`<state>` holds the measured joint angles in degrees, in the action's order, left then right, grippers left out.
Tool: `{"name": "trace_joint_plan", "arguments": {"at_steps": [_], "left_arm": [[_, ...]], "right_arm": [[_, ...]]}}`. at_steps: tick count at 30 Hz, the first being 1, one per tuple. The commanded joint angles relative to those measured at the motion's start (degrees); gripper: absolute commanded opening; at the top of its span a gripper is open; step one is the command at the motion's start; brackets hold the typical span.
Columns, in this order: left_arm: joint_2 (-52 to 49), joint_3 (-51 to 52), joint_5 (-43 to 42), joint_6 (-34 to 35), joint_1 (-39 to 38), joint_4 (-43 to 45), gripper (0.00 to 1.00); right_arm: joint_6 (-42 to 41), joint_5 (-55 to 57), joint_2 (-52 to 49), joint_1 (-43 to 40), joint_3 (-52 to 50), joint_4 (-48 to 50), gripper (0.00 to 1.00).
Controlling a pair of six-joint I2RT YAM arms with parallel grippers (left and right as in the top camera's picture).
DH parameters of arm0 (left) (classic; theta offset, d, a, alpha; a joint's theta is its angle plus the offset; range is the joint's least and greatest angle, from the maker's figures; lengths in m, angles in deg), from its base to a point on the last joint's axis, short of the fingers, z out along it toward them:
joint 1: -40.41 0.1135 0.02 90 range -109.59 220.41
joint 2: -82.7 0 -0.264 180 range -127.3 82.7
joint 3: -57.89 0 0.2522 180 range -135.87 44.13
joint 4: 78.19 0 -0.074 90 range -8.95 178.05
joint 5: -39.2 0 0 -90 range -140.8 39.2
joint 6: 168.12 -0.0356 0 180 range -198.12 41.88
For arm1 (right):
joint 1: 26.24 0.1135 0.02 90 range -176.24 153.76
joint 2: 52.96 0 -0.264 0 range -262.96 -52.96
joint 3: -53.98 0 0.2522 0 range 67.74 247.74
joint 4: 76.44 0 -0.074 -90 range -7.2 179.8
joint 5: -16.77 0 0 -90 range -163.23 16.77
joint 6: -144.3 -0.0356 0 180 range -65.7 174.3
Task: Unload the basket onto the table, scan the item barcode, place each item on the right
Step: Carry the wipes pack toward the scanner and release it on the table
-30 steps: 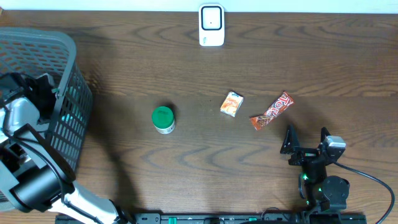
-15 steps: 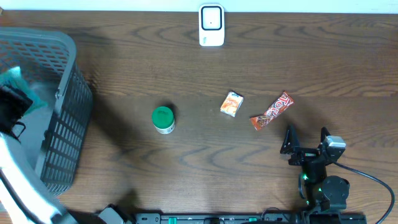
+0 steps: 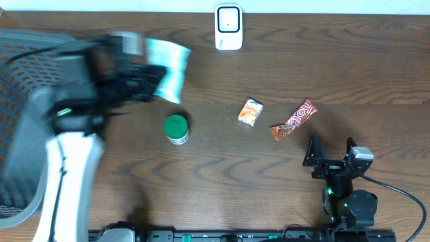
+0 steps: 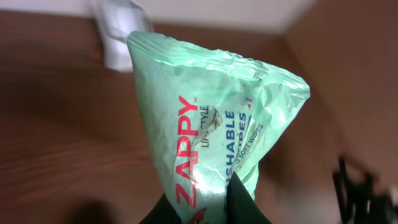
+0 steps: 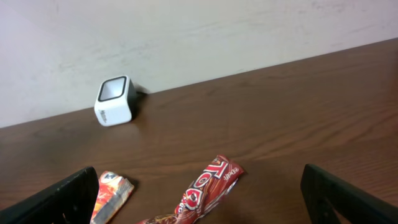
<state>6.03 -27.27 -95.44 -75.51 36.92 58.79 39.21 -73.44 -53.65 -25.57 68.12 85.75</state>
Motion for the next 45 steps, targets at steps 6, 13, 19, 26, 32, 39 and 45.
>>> {"name": "trace_joint_plan", "arguments": {"at_steps": [6, 13, 19, 26, 32, 39, 45], "left_arm": [[-16.4, -0.9, 40.9, -4.2, -21.6, 1.4, 0.08], [-27.9, -0.9, 73.6, -4.1, -32.0, 5.9, 0.08], [-30.5, -0.9, 98.0, -4.5, -35.7, 15.3, 0.08], [-31.3, -0.7, 102.1, -4.5, -34.6, 20.4, 0.12], [-36.6, -0.7, 108.4, -8.0, -34.2, 20.6, 0.16], [-45.6, -0.7, 112.2, -10.8, -34.3, 20.5, 0.17], [-48.1, -0.7, 112.2, -11.8, -36.0, 20.4, 0.26]], "right_arm": [[-0.5, 0.1, 0.3, 0.5, -0.1, -0.3, 0.99], [-0.5, 0.1, 0.3, 0.5, -0.1, -0.3, 0.99], [-0.5, 0.1, 0.3, 0.5, -0.1, -0.3, 0.99], [-0.5, 0.1, 0.3, 0.5, -0.1, -0.3, 0.99], [-0.5, 0.1, 0.3, 0.5, -0.1, -0.3, 0.99], [-0.5, 0.1, 0.3, 0.5, -0.1, -0.3, 0.99], [-0.5, 0.1, 0.3, 0.5, -0.1, -0.3, 0.99]]}}
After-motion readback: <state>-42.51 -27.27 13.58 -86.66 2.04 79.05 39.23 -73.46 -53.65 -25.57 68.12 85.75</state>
